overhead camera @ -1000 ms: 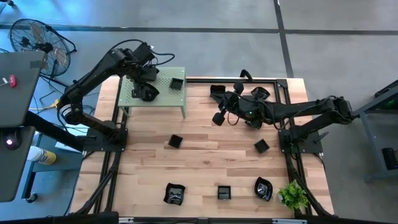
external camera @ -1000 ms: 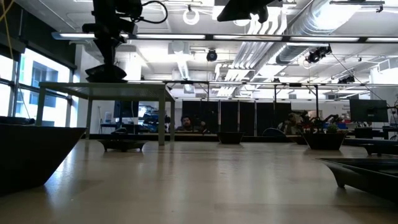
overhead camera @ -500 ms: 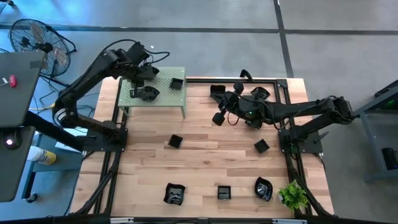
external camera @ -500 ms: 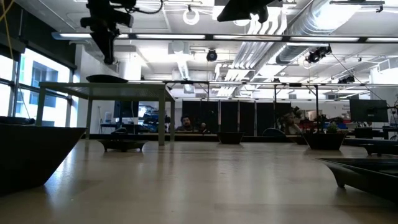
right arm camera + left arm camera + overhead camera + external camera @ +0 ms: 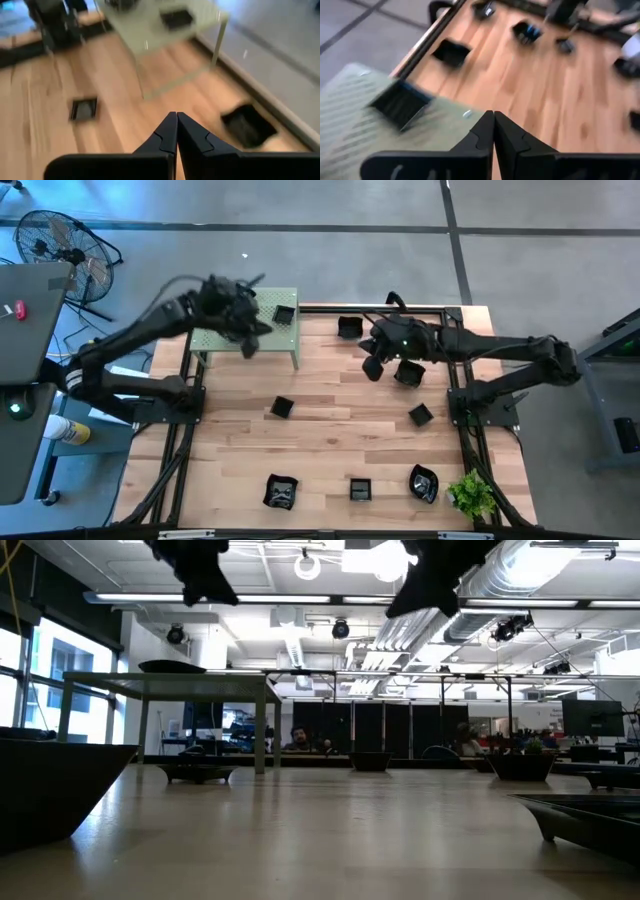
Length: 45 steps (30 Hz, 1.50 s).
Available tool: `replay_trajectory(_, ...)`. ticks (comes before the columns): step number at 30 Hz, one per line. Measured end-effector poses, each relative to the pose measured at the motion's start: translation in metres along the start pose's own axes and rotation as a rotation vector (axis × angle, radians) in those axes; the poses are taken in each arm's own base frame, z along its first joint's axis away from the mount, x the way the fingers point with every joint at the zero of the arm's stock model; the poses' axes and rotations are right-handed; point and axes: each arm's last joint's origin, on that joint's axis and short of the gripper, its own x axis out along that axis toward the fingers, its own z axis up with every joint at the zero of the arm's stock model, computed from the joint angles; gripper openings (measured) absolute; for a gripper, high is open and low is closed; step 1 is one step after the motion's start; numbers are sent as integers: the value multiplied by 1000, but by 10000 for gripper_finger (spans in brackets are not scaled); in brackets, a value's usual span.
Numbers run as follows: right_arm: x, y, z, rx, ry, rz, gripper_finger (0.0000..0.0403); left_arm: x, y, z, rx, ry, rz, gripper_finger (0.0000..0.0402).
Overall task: Pick & Place Mini shaped plates
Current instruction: Stack the black distorted square plate on top of the black distorted square plate on the shelf
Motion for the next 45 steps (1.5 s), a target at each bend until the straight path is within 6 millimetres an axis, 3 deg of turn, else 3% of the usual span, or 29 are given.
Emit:
replay_trajectory(7, 2, -46, -19, 118, 269, 1, 1, 36, -30, -32, -66, -214, -31, 1)
replay_trajectory(12, 0, -94, -37, 169, 511, -85, 15, 40, -43, -37, -64, -241, 1, 1)
replay_trajectory(16, 7, -122, -49, 141, 655, -100, 60, 40, -48, -38, -55, -244, 8, 1)
replay_trajectory(22, 25, -150, -65, 71, 781, -53, 137, 37, -49, -38, -58, -252, 23, 1)
replay_trajectory(27, 33, -160, -104, 46, 868, 20, 152, 37, -49, -38, -59, -253, 23, 1)
replay_trajectory(30, 35, -163, -130, 39, 907, 12, 148, 37, -49, -38, -65, -255, 22, 1)
replay_trajectory(34, 38, -164, -148, 31, 919, -27, 129, 37, -49, -38, -81, -255, 19, 1)
replay_trajectory(45, 39, -163, -151, 88, 898, -31, 7, 37, -48, -38, -130, -254, 15, 1)
